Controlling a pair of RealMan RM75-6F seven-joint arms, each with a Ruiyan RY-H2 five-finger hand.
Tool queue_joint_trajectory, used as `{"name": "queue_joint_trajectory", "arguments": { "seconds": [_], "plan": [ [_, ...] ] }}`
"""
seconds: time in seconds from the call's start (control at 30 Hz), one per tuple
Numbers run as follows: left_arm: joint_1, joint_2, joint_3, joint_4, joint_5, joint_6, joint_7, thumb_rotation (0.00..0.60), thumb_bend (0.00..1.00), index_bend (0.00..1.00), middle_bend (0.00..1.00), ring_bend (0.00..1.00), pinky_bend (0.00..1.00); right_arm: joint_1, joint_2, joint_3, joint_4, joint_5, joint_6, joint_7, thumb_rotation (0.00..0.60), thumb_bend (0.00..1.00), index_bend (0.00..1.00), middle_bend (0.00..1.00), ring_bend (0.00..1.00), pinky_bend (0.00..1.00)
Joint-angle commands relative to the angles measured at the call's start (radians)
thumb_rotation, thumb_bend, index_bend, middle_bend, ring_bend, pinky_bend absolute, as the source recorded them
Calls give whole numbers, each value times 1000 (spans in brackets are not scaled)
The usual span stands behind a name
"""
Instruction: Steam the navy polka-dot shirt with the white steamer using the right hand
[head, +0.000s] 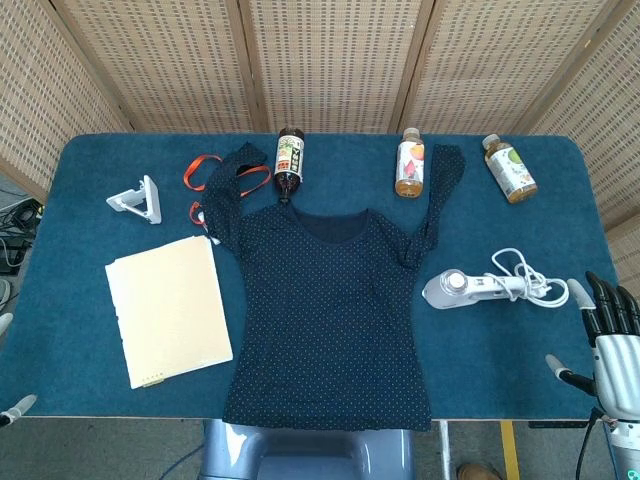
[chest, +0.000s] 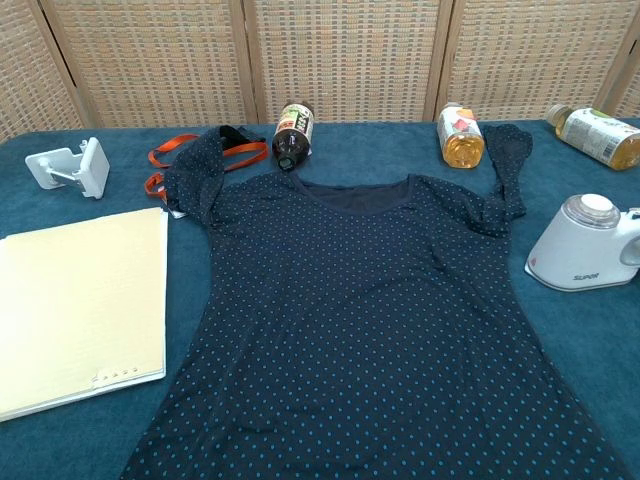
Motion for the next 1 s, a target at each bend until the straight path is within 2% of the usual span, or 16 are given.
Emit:
{"name": "queue_joint_trajectory", "arguments": {
  "seconds": [0.03, 0.27, 0.4, 0.47, 0.53, 0.63, 0.8, 1.0],
  "plan": [
    [-1, -2, 0, 4, 6, 2, -4, 600, 0, 0, 0, 0, 0, 0, 1, -1, -1, 1, -2, -1, 600, 0, 0, 0, 0, 0],
    [-4, -8, -2, 14, 11, 1, -11, 600, 0, 0, 0, 0, 0, 6, -1, -3, 0, 16, -26, 8, 600, 0, 0, 0, 0, 0],
    [-9, -9, -7, 13, -1, -9, -12, 600, 0, 0, 0, 0, 0, 43, -20, 2, 25, 42, -97, 19, 600, 8, 0, 0, 0, 0],
    [-15, -10, -10, 12, -11, -20, -10, 600, 0, 0, 0, 0, 0, 85, -45, 9, 69, 56, -165, 14, 600, 93, 0, 0, 0, 0],
    [-20, -11, -13, 8, -22, -31, -6, 600, 0, 0, 0, 0, 0, 131, -76, 16, 129, 68, -235, -6, 600, 272, 0, 0, 0, 0],
    [-24, -12, -17, 0, -31, -40, 4, 600, 0, 0, 0, 0, 0, 185, -124, 28, 204, 90, -315, -25, 600, 393, 0, 0, 0, 0],
    [-30, -17, -22, -10, -52, -59, 26, 600, 0, 0, 0, 0, 0, 277, -217, 45, 338, 144, -460, -46, 600, 410, 0, 0, 0, 0],
    [-48, -28, -28, -12, -88, -105, 45, 600, 0, 0, 0, 0, 0, 353, -324, 71, 499, 194, -551, -70, 600, 420, 0, 0, 0, 0]
  ]
}}
